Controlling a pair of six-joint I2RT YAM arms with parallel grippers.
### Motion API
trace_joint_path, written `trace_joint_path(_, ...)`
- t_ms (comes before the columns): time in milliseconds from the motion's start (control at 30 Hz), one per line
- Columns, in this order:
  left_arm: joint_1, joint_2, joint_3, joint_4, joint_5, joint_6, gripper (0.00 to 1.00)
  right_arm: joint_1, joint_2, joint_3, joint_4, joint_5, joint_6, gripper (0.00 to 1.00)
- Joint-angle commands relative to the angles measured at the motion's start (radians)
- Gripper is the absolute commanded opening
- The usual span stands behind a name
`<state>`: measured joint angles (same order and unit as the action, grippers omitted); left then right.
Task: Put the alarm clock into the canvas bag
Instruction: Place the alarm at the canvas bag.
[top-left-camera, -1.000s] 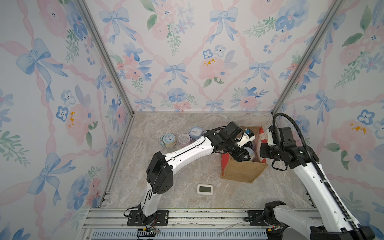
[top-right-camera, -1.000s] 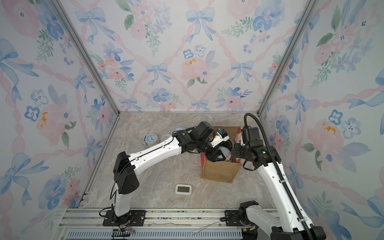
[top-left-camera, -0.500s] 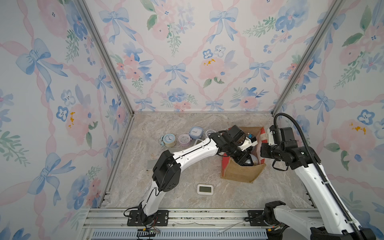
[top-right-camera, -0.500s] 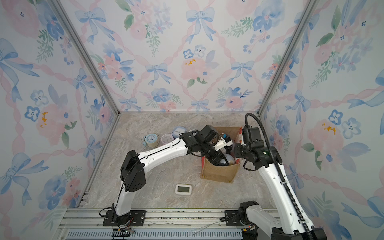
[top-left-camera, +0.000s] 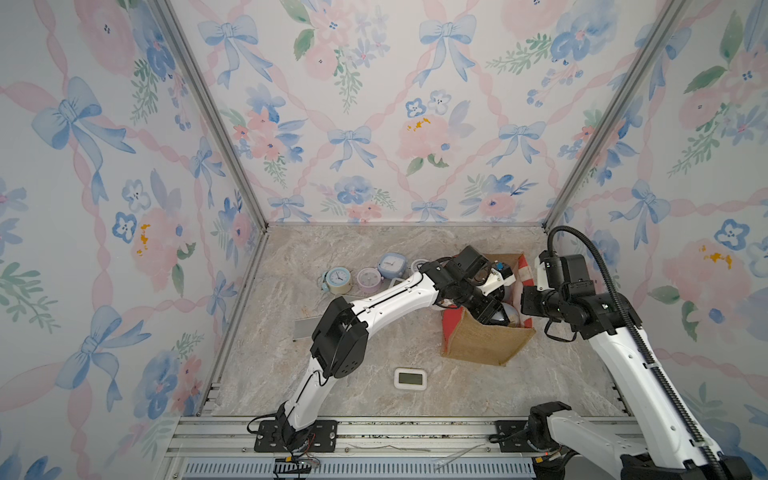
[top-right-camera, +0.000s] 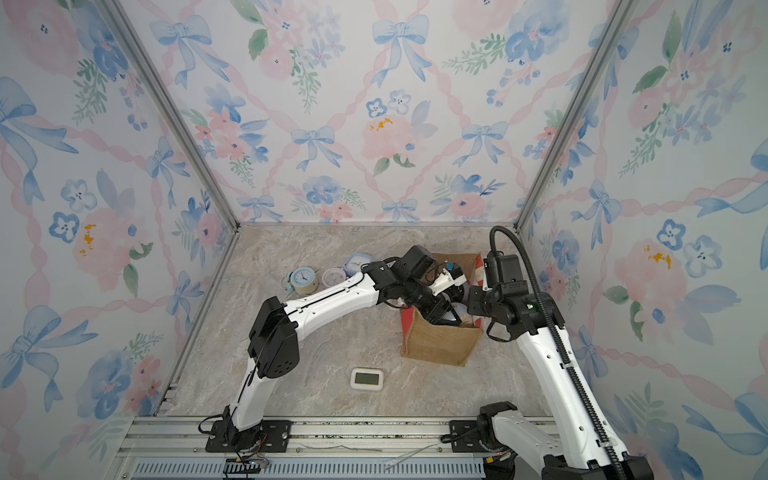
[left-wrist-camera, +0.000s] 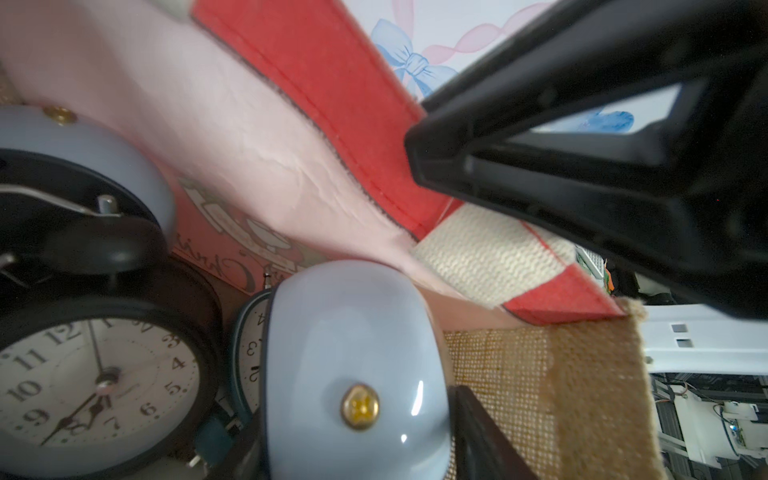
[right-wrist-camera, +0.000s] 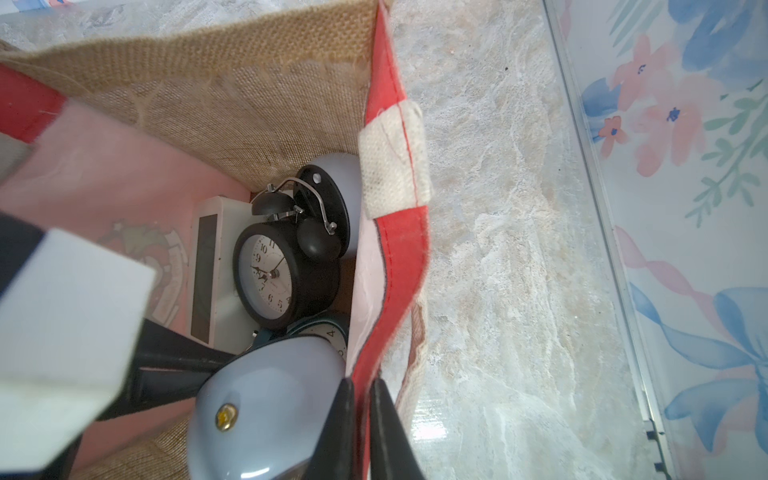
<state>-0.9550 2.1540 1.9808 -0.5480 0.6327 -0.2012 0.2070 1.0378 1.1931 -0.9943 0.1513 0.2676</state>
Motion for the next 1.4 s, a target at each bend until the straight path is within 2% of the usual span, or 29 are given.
trace_joint_path(0, 0.019, 0.079, -0.005, -0.091, -0.104, -0.016, 0.35, 0.007, -0.007, 0.013, -0.014, 0.013, -0.012, 0.12)
trace_joint_path(367, 0.047, 0.14, 0.181, -0.089, -0.197, -0.094, 0.35, 0.008, -0.011, 0.005, -0.01, 0.013, -0.011, 0.12)
trace_joint_path(633, 0.053, 0.182, 0.229, -0.089, -0.26, -0.147, 0.39, 0.008, -0.009, 0.0, -0.004, 0.011, -0.012, 0.12)
trace_joint_path(900, 0.071, 0.197, 0.245, -0.089, -0.278, -0.2, 0.52, 0.008, 0.002, -0.001, 0.003, 0.007, -0.01, 0.12)
trace_joint_path(967, 0.069, 0.186, 0.245, -0.089, -0.279, -0.2, 0.61, 0.008, 0.001, -0.001, 0.003, 0.007, -0.011, 0.12)
trace_joint_path(1133, 0.065, 0.141, 0.231, -0.089, -0.316, -0.205, 0.76, 0.008, 0.0, 0.0, 0.003, 0.01, -0.01, 0.12)
trace_joint_path(1367, 0.066, 0.06, 0.199, -0.088, -0.362, -0.204, 0.87, 0.008, -0.002, -0.003, 0.003, 0.012, -0.01, 0.12)
